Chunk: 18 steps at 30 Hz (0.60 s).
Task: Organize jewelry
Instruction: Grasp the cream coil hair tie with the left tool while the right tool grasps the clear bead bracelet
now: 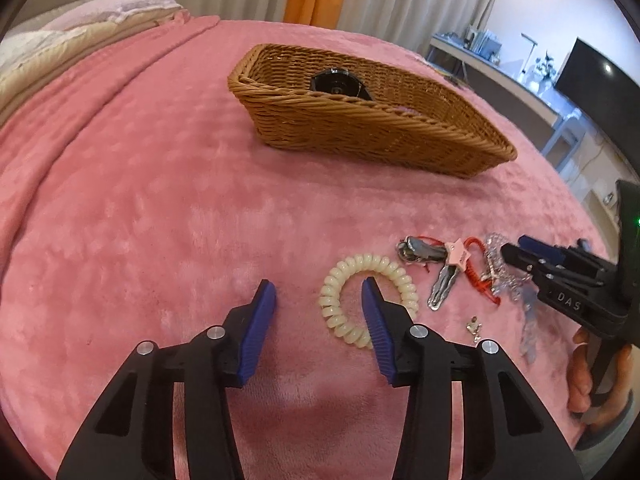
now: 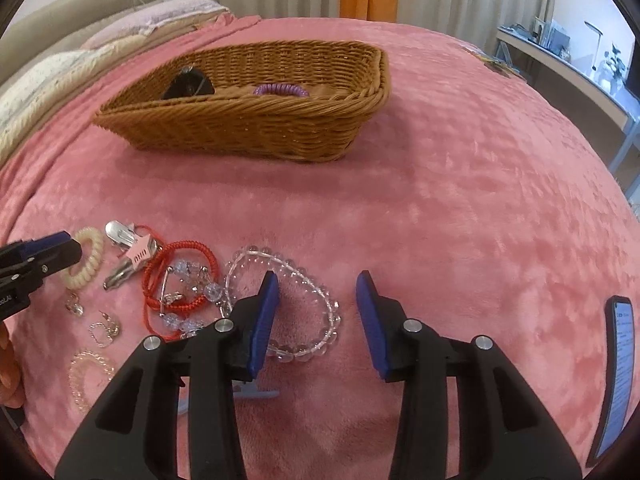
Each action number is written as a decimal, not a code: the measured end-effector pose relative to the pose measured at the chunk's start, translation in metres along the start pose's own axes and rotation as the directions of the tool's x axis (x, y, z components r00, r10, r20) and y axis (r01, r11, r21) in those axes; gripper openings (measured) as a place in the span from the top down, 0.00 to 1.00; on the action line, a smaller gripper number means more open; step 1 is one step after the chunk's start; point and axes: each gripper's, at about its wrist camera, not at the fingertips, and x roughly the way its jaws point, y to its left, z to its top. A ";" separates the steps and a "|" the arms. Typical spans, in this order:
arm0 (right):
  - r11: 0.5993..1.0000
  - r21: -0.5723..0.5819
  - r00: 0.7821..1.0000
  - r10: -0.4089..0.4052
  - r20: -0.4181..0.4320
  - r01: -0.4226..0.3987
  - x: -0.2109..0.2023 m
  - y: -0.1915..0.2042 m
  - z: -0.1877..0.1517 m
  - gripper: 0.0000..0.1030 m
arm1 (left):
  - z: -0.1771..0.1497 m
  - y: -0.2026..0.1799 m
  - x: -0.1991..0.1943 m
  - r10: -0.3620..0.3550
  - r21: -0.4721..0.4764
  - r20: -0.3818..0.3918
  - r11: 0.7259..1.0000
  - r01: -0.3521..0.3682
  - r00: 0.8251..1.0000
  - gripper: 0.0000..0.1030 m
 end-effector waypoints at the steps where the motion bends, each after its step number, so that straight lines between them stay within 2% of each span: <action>1: 1.000 -0.010 1.000 -0.002 -0.003 0.002 0.001 0.002 0.000 0.70 | -0.001 -0.003 0.001 0.018 0.013 -0.003 1.000 -0.018 1.000 0.60; 4: 0.999 -0.046 1.000 -0.007 -0.006 0.007 0.001 0.010 -0.002 0.85 | -0.001 -0.009 0.001 0.053 0.042 -0.003 0.998 -0.053 0.999 0.66; 5: 0.998 -0.058 1.000 -0.006 -0.005 0.006 0.001 0.013 -0.002 0.91 | -0.002 -0.011 0.001 0.058 0.049 -0.002 0.997 -0.057 0.998 0.71; 7: 0.997 -0.076 1.000 -0.008 -0.002 0.008 0.000 0.017 -0.004 0.93 | -0.003 -0.014 0.001 0.062 0.065 0.005 0.996 -0.062 0.998 0.86; 8: 0.997 -0.076 1.000 -0.009 0.000 0.009 -0.001 0.017 -0.004 0.94 | -0.003 -0.015 0.000 0.063 0.069 0.008 0.996 -0.064 0.998 0.89; 18: 0.998 -0.027 0.997 0.064 0.031 -0.063 -0.020 0.010 -0.001 0.94 | -0.003 -0.010 -0.017 0.049 0.027 0.084 0.998 -0.051 0.995 0.91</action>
